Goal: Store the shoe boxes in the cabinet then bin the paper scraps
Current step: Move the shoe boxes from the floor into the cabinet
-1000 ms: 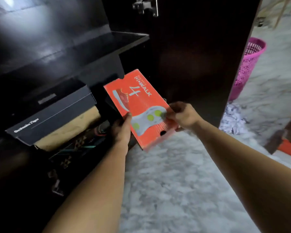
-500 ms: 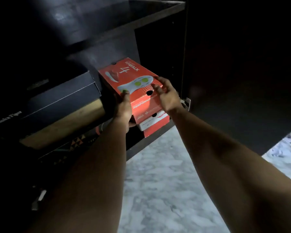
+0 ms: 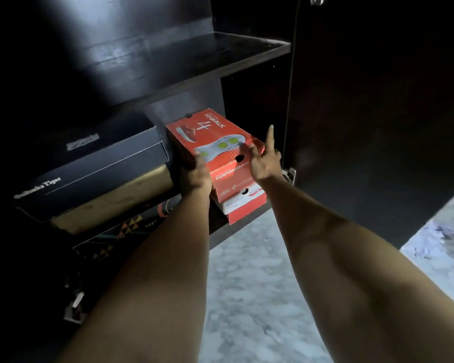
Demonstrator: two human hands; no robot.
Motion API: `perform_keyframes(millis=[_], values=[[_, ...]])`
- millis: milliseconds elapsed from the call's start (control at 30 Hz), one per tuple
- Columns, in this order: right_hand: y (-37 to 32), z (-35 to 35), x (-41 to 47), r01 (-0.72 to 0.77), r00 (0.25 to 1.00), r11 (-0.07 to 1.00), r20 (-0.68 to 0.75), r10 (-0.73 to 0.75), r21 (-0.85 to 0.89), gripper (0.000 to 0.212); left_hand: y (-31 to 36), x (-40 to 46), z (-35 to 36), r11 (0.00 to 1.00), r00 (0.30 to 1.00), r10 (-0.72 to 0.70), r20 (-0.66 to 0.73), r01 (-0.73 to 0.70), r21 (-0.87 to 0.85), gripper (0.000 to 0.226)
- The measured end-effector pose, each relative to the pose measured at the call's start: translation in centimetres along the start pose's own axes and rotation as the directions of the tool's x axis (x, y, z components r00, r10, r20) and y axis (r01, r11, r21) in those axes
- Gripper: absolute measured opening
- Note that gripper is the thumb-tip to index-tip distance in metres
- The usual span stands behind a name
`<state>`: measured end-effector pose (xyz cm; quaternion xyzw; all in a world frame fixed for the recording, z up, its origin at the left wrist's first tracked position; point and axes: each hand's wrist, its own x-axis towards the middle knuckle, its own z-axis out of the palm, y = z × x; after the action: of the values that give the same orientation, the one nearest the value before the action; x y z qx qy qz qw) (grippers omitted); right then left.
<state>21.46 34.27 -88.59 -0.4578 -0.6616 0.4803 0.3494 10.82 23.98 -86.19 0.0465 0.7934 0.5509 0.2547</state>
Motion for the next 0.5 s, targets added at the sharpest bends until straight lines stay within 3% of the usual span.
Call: perform_keyframes(millis=[100, 167, 200, 300, 367, 500], values=[[0.3, -2.6, -3.2, 0.074, 0.992, 0.992, -0.114, -0.062, 0.099, 0.061, -3.6, -1.3, -1.5, 0.984, 0.99, -0.141, -0.027, 0.137, -0.116, 0.104], [2.2, -4.6, -6.7, 0.027, 0.998, 0.997, -0.065, -0.022, 0.072, 0.046, -8.1, -2.7, -2.5, 0.981, 0.981, -0.193, 0.01, 0.193, 0.011, 0.108], [3.5, -5.8, -8.5, -0.018, 0.999, 1.0, -0.04, 0.019, 0.016, 0.038, -10.0, -4.4, -2.8, 0.975, 0.977, -0.203, 0.063, 0.196, 0.104, 0.098], [6.9, -10.5, -13.9, -0.137, 0.989, 0.983, -0.064, 0.13, -0.12, 0.035, -14.3, -9.6, -2.1, 0.935, 0.937, -0.222, 0.27, 0.126, 0.33, 0.051], [9.5, -14.2, -17.1, -0.187, 0.98, 0.964, -0.099, 0.171, -0.189, 0.035, -15.6, -14.6, -0.3, 0.886, 0.895, -0.242, 0.376, 0.046, 0.462, 0.048], [12.9, -23.2, -22.9, -0.273, 0.951, 0.923, -0.222, 0.216, -0.272, 0.027, -15.4, -24.2, 5.7, 0.828, 0.792, -0.191, 0.58, -0.187, 0.528, 0.049]])
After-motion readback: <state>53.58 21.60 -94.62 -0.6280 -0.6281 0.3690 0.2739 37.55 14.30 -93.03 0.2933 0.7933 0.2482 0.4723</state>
